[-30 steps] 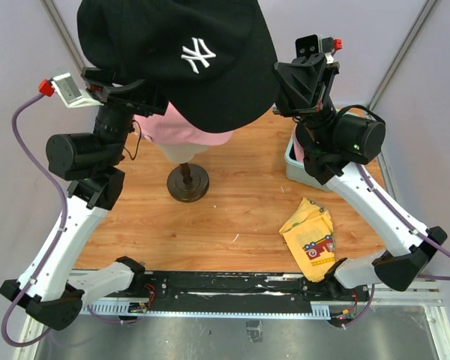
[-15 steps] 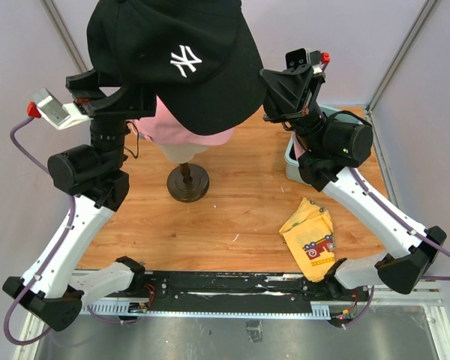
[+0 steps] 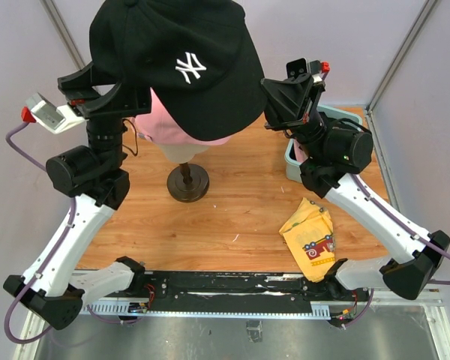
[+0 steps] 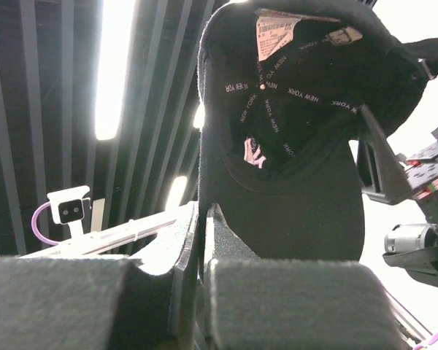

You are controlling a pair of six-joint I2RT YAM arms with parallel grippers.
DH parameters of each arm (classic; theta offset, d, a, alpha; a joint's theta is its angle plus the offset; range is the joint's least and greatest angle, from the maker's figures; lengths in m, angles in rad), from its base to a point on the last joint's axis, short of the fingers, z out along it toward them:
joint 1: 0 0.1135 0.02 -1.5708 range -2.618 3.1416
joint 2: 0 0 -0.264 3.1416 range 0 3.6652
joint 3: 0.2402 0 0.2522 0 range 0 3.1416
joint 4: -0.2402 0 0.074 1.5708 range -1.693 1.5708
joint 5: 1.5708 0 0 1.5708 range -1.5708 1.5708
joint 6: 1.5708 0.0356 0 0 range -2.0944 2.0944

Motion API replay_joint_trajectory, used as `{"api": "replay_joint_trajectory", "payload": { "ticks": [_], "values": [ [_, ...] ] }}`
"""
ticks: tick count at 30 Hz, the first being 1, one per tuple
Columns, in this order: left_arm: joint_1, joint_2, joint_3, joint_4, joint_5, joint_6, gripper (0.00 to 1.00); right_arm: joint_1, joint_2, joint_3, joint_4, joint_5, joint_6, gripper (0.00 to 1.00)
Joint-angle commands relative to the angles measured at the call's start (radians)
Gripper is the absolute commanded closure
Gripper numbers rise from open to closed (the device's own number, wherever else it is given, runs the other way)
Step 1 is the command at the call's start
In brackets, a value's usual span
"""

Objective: Stack the hats
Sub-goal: Stack the hat on the hat.

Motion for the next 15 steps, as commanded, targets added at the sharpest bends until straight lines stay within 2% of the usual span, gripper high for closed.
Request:
{"api": "replay_joint_trajectory", "payload": {
  "ticks": [1, 10, 11, 15],
  "values": [
    [0.005, 0.037, 0.055, 0.022, -0.014, 0.046, 0.11, 0.031, -0.025, 0.009, 0.082, 0.012, 0.004, 0.99],
    [0.004, 0.045, 0.043, 0.074, -0.058, 0.123, 0.13, 0.033, -0.050, -0.030, 0.078, 0.012, 0.012, 0.99],
    [0.004, 0.043, 0.046, 0.083, -0.061, 0.134, 0.15, 0.033, -0.060, -0.043, 0.077, 0.014, 0.011, 0.99],
    [0.004, 0.039, 0.060, 0.098, -0.059, 0.184, 0.36, 0.032, -0.109, -0.116, 0.078, 0.027, 0.015, 0.99]
  ]
}}
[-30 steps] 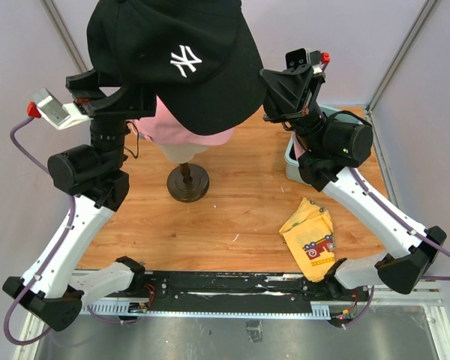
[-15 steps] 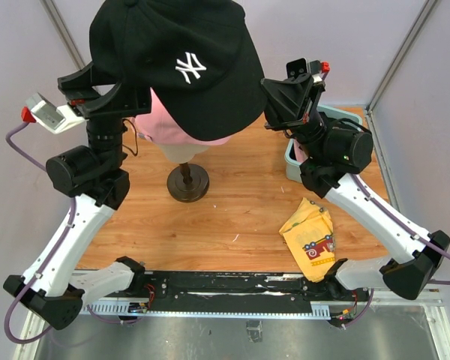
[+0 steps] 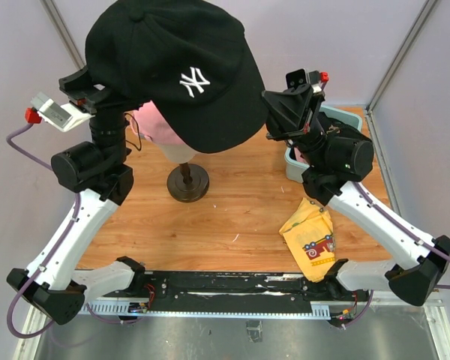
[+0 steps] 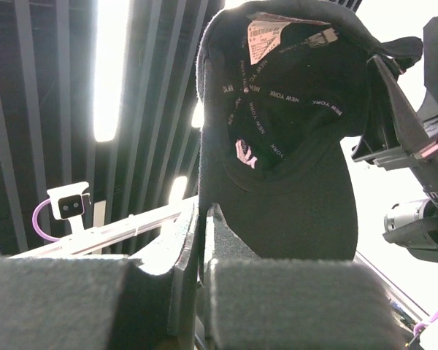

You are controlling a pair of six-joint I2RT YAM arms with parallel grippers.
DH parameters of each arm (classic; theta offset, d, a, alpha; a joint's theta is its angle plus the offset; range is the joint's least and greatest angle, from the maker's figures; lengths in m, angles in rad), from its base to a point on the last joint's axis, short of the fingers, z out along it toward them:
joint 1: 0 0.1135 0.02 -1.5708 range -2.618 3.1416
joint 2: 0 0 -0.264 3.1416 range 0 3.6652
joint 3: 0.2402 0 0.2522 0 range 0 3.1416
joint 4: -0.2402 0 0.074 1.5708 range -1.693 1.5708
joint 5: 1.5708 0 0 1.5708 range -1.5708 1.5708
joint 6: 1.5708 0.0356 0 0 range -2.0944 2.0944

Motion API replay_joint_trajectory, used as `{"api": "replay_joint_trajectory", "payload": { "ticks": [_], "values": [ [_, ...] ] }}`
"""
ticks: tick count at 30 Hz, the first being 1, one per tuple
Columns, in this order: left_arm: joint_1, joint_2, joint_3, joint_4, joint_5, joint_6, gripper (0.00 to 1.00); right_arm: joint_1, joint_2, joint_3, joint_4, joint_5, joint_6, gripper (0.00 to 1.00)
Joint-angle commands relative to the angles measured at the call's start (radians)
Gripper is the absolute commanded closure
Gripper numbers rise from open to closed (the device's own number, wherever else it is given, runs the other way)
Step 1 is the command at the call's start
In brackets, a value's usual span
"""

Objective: Stack the hats
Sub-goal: Stack the hat on the hat.

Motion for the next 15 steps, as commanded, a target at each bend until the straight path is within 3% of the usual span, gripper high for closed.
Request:
{"api": "replay_joint_trajectory", "payload": {
  "ticks": [1, 4, 8, 9, 15],
  "values": [
    [0.005, -0.012, 0.040, 0.054, -0.010, 0.087, 0.42, 0.013, -0.074, -0.068, 0.065, 0.030, 0.014, 0.99],
    [0.004, -0.018, 0.050, 0.041, 0.014, 0.110, 0.63, 0.011, -0.092, -0.109, 0.072, 0.045, 0.022, 0.99],
    [0.004, -0.031, 0.054, 0.030, 0.032, 0.132, 0.84, -0.006, -0.084, -0.128, 0.101, 0.062, 0.050, 0.99],
    [0.004, -0.046, 0.049, 0.016, 0.035, 0.143, 0.99, -0.036, -0.074, -0.124, 0.106, 0.068, 0.072, 0.99],
    [0.004, -0.075, 0.044, -0.080, 0.036, 0.176, 0.99, -0.139, -0.002, -0.085, 0.141, 0.085, 0.149, 0.98]
  ]
}}
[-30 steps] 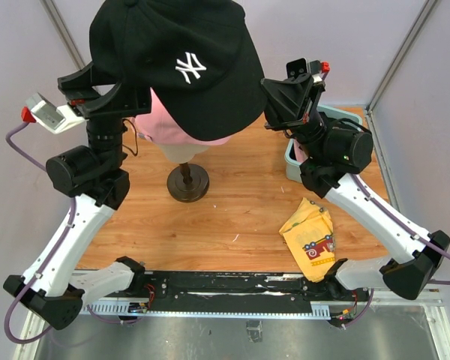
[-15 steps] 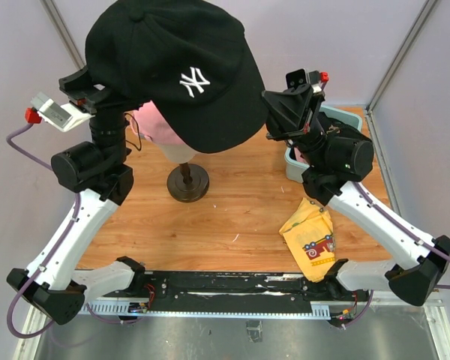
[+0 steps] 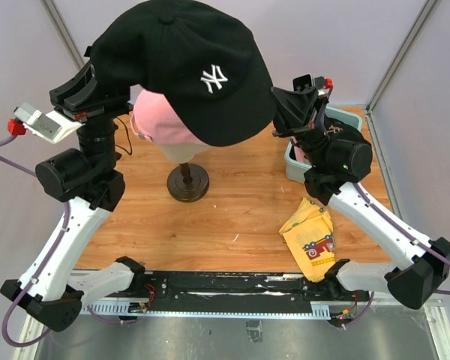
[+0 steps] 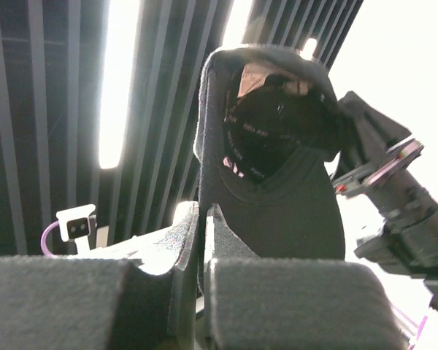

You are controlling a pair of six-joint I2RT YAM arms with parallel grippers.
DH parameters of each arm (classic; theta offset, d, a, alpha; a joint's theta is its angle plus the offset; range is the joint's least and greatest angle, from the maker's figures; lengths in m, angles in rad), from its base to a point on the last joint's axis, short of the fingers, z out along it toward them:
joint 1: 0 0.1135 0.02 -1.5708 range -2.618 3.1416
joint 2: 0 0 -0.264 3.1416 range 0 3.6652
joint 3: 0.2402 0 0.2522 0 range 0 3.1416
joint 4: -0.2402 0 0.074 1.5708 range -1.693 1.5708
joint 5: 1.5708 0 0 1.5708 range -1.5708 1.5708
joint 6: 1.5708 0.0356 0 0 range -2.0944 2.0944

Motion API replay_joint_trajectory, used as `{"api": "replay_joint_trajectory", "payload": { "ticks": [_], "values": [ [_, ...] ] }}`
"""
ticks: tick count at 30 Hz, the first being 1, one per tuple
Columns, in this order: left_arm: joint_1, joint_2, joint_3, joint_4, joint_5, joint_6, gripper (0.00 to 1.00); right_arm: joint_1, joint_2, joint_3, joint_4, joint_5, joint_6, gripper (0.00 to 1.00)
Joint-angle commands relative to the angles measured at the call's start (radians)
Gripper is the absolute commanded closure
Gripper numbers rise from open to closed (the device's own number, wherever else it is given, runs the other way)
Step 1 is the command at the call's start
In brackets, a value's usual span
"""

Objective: Stack the hats
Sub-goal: Stack the hat on the hat.

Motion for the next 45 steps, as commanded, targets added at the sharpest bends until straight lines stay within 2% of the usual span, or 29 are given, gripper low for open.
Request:
{"api": "replay_joint_trajectory", "payload": {
  "ticks": [1, 4, 8, 20, 28, 36, 45],
  "values": [
    [0.004, -0.027, 0.028, -0.081, 0.010, 0.053, 0.99, -0.085, 0.060, 0.054, 0.081, 0.055, 0.086, 0.95],
    [0.004, -0.023, 0.038, -0.145, 0.014, 0.075, 0.99, -0.120, 0.144, 0.114, 0.095, 0.049, 0.121, 0.90],
    [0.003, -0.055, 0.002, -0.185, -0.007, 0.119, 0.99, -0.151, 0.264, 0.158, 0.169, 0.065, 0.187, 0.91],
    [0.001, -0.150, -0.135, -0.344, -0.113, 0.296, 0.99, -0.250, 0.541, 0.301, 0.225, 0.022, 0.332, 0.89],
    [-0.006, -0.180, -0.203, -0.412, -0.204, 0.354, 0.99, -0.275, 0.650, 0.309, 0.251, -0.017, 0.408, 0.87],
    [-0.008, -0.213, -0.265, -0.447, -0.305, 0.396, 0.99, -0.286, 0.735, 0.335, 0.253, -0.079, 0.445, 0.74],
    [-0.008, -0.206, -0.299, -0.433, -0.309, 0.438, 0.99, -0.295, 0.794, 0.333, 0.280, -0.097, 0.457, 0.67]
  ]
}}
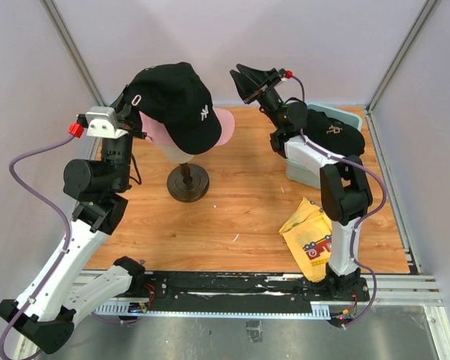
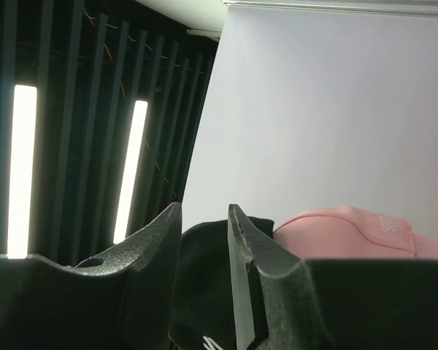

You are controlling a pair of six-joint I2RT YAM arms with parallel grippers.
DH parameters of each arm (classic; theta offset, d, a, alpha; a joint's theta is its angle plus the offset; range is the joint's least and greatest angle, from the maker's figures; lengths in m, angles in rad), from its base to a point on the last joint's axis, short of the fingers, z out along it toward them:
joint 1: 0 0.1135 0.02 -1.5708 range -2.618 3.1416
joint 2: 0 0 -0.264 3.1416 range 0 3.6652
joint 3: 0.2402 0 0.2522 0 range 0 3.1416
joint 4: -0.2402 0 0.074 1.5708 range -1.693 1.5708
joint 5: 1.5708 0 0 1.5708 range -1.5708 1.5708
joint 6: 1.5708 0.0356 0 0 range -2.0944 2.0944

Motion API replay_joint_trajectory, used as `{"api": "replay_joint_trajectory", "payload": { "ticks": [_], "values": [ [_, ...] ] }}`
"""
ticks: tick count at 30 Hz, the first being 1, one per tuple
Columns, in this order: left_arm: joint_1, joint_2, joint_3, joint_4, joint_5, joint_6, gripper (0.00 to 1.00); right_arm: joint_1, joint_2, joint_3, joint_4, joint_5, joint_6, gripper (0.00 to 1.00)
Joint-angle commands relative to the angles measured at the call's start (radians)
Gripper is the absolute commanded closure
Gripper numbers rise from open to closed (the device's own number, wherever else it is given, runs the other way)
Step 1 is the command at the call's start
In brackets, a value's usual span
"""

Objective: Stack the hats
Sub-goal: Stack the hat on the hat.

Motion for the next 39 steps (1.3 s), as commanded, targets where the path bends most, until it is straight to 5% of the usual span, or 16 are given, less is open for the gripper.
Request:
{"api": "replay_joint_trajectory", "payload": {
  "ticks": [1, 12, 25, 39],
  "values": [
    [-0.003, -0.001, -0.012, 0.035, -0.024, 0.037, 0.99, -0.017, 0.012, 0.011, 0.086, -0.033, 0.407, 0.67],
    [-0.003, 0.043, 0.018, 0.016, -0.053, 0.052, 1.00, -0.091, -0.242, -0.205, -0.057, -0.250, 0.113, 0.59],
    [-0.002, 0.049, 0.034, -0.056, -0.171, 0.031, 1.00, -0.032, -0.720, -0.496, -0.760, -0.296, -0.561, 0.41],
    [-0.003, 0.045, 0.045, -0.114, -0.218, 0.028, 0.99, 0.121, -0.646, -0.562, -0.696, -0.190, -0.661, 0.40]
  ]
}}
